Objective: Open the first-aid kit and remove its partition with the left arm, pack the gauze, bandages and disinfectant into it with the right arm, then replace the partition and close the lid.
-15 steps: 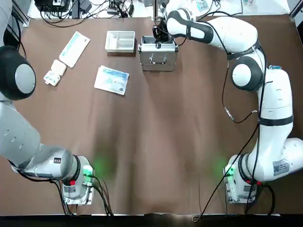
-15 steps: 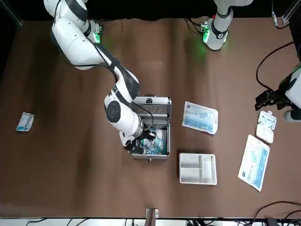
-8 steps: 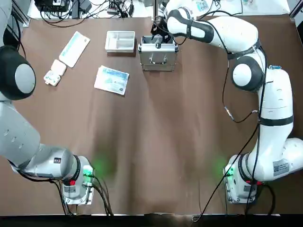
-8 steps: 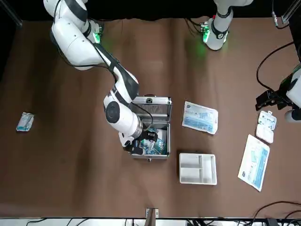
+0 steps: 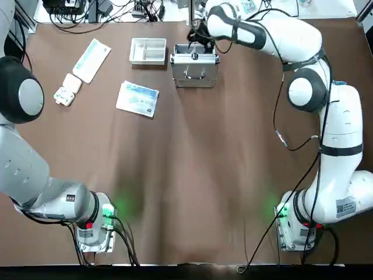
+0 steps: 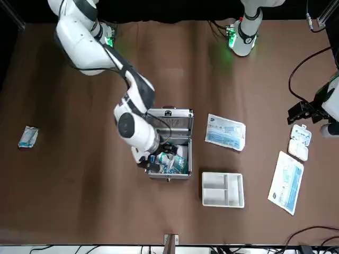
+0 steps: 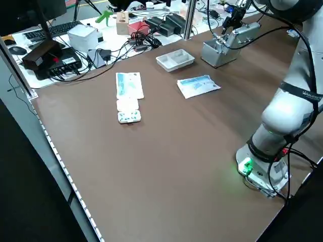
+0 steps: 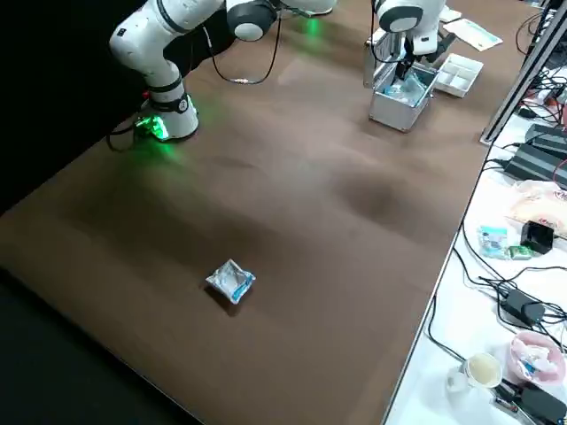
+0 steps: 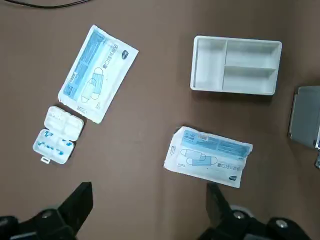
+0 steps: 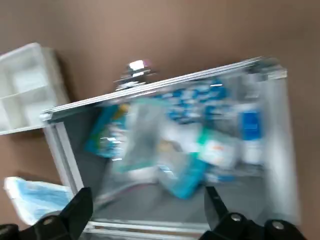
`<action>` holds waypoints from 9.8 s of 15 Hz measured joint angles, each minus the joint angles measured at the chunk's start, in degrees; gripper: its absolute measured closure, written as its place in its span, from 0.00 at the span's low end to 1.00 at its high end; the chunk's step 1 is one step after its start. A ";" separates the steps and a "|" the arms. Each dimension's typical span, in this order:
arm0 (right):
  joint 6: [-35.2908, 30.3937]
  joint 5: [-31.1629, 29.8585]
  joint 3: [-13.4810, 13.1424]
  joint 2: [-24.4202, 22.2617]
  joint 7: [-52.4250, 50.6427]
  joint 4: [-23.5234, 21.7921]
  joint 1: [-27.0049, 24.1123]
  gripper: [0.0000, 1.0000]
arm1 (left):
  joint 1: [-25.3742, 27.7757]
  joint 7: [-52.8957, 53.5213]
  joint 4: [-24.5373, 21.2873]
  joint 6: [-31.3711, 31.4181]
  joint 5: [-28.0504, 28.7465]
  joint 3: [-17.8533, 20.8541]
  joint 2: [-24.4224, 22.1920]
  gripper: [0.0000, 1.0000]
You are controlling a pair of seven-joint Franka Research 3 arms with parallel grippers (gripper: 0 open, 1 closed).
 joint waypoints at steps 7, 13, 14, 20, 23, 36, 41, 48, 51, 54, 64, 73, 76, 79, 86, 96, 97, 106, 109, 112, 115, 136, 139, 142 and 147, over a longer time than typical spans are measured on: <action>-23.15 0.00 0.14 -7.26 -8.94 0.70 -17.27 0.01 | -0.03 0.00 -0.01 -0.05 0.01 -0.04 0.00 0.00; -34.48 -3.65 -0.42 -7.99 -22.68 -0.39 -32.31 0.02 | -0.12 0.00 -0.03 -0.11 0.02 -0.09 0.00 0.00; -35.03 -6.12 -0.54 -7.96 -24.02 -1.35 -34.03 0.02 | -0.17 0.00 -0.04 -0.13 0.02 -0.10 0.00 0.00; -34.49 -18.72 -2.41 -6.91 -32.83 -6.31 -42.28 0.05 | -0.30 0.00 -0.07 -0.16 0.02 -0.18 0.00 0.00; -28.70 -21.00 -6.83 -5.77 -36.51 -7.65 -45.08 0.05 | -0.30 0.00 -0.09 -0.21 0.02 -0.19 0.00 0.00; -17.20 -21.14 -16.46 -1.23 -50.67 -12.49 -50.04 0.32 | -0.29 0.00 -0.12 -0.25 0.02 -0.20 0.01 0.00; -15.93 -22.13 -17.51 -0.85 -50.88 -13.41 -50.05 0.41 | -0.29 0.00 -0.13 -0.26 0.02 -0.19 0.01 0.00; -16.06 -22.43 -17.54 -0.79 -50.90 -13.40 -49.98 0.90 | -0.26 -0.01 -0.13 -0.28 0.02 -0.19 0.01 0.00; -17.78 -22.58 -17.12 -1.15 -51.35 -13.27 -49.09 0.99 | -0.25 -0.01 -0.13 -0.28 0.02 -0.19 0.01 0.00; -25.56 -22.56 -14.76 -3.23 -51.90 -12.40 -45.70 0.99 | -0.24 -0.01 -0.14 -0.28 0.02 -0.18 0.01 0.00; -38.63 -14.53 10.52 -11.56 -43.44 -9.33 -43.52 0.99 | -0.23 -0.01 -0.18 -0.31 0.02 -0.18 0.01 0.00; -19.95 -9.27 18.48 -10.72 -3.82 -10.03 -29.29 0.99 | -0.24 -0.01 -0.20 -0.32 0.02 -0.18 0.01 0.00; -13.22 -9.25 15.57 -9.82 4.87 -10.44 -22.86 0.99 | -0.36 -0.01 -0.21 -0.32 0.02 -0.25 0.01 0.00; -4.78 -9.19 7.70 -8.91 11.18 -10.49 -14.21 0.99 | -0.92 -0.02 -0.31 -0.47 0.02 -0.56 0.19 0.00; 12.27 -4.97 3.47 -4.87 24.32 -10.49 -6.49 0.99 | -0.98 -0.03 -0.32 -0.56 0.02 -0.68 0.31 0.00; 28.26 -4.80 -4.34 0.25 43.12 -10.35 4.50 0.99 | -1.45 -0.03 -0.39 -0.59 0.02 -0.74 1.02 0.00; 28.26 -4.78 -4.57 0.63 43.92 -10.33 5.13 0.99 | -1.49 -0.03 -0.39 -0.59 0.02 -0.74 1.03 0.00; 27.77 -4.45 -6.50 2.21 47.60 -8.77 6.22 0.64 | -1.77 -0.03 -0.39 -0.48 0.02 -0.76 1.29 0.00; 27.79 -4.45 -6.74 2.22 47.51 -8.10 6.09 0.36 | -2.88 -0.03 -0.39 0.75 0.02 -0.80 2.26 0.00; 27.83 -4.45 -6.75 2.05 46.29 -7.11 5.63 0.25 | -4.79 -0.44 -0.40 3.63 0.02 -0.81 4.07 0.00; 27.61 -4.45 -6.73 1.83 45.91 -5.49 5.13 0.33 | -5.83 -0.56 -0.39 6.95 0.02 -0.89 6.32 0.00; -29.45 -4.79 20.39 -6.64 -6.83 -2.51 -37.13 0.15 | -11.54 -5.04 -0.69 32.66 0.02 -0.90 34.02 0.01; -30.96 -7.30 23.94 -6.66 -8.04 -2.58 -40.07 0.10 | -11.52 -5.04 -0.68 34.15 0.02 -0.89 34.81 0.06; -33.08 -8.33 26.17 -6.69 -9.83 -2.63 -41.83 0.04 | -11.53 -5.10 -0.69 39.92 0.02 -0.86 36.68 0.06; -36.59 -8.44 28.32 -6.72 -14.67 -2.65 -44.48 0.02 | -11.33 -5.07 -0.63 44.68 0.02 -0.78 39.31 0.12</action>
